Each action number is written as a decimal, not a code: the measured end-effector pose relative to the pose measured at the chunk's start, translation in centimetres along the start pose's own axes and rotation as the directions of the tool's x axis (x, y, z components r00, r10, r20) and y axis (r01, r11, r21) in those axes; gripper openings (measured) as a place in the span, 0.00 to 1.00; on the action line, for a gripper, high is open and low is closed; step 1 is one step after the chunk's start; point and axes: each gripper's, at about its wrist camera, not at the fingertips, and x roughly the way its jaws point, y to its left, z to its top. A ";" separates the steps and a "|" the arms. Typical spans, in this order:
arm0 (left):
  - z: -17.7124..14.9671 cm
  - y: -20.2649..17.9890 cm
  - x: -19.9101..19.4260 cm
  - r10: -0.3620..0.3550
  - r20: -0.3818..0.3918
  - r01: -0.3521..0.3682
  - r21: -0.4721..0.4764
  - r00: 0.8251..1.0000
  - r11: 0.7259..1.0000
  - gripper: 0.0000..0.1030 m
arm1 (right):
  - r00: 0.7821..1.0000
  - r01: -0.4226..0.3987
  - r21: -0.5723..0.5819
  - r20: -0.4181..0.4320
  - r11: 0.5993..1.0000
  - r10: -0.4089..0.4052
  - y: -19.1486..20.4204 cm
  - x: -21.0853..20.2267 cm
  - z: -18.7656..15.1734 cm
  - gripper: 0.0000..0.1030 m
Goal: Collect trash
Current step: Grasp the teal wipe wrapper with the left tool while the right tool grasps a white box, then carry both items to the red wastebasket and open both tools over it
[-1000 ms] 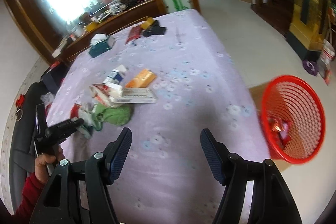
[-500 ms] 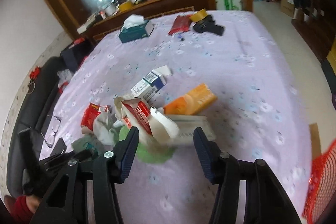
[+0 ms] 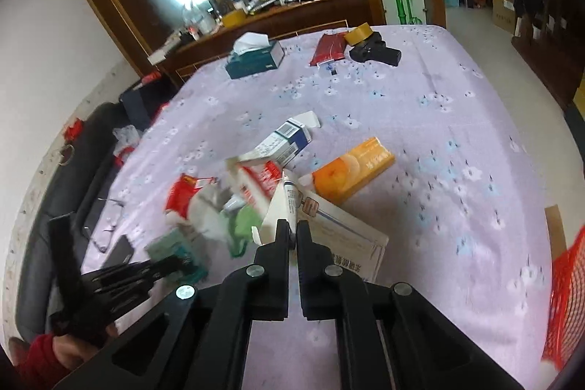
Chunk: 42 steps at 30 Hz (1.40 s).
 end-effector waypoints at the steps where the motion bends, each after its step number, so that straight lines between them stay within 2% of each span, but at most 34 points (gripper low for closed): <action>1: -0.1 -0.5 0.0 -0.009 0.000 0.009 0.008 1.000 1.000 0.11 | 1.000 -0.002 0.010 0.007 1.000 0.002 -0.1 -0.7 -0.5 0.04; 6: -1.1 -3.6 -0.2 -0.052 -0.010 0.053 0.051 0.999 0.997 0.11 | 1.000 -0.005 0.052 0.028 0.999 0.004 -1.1 -3.4 -2.0 0.05; 20: -1.5 -12.4 -2.4 -0.124 0.029 0.117 0.178 0.992 0.977 0.11 | 0.998 0.000 0.127 0.066 0.992 -0.008 -4.8 -8.6 -4.5 0.05; 30: -1.4 -17.3 -3.4 -0.143 0.043 0.128 0.248 0.989 0.960 0.11 | 0.993 -0.012 0.147 0.115 0.989 -0.005 -6.9 -12.2 -5.3 0.05; 42: -1.4 -21.1 -3.8 -0.154 0.047 0.134 0.291 0.987 0.947 0.11 | 0.986 -0.030 0.189 0.167 0.982 -0.002 -9.7 -15.2 -5.7 0.05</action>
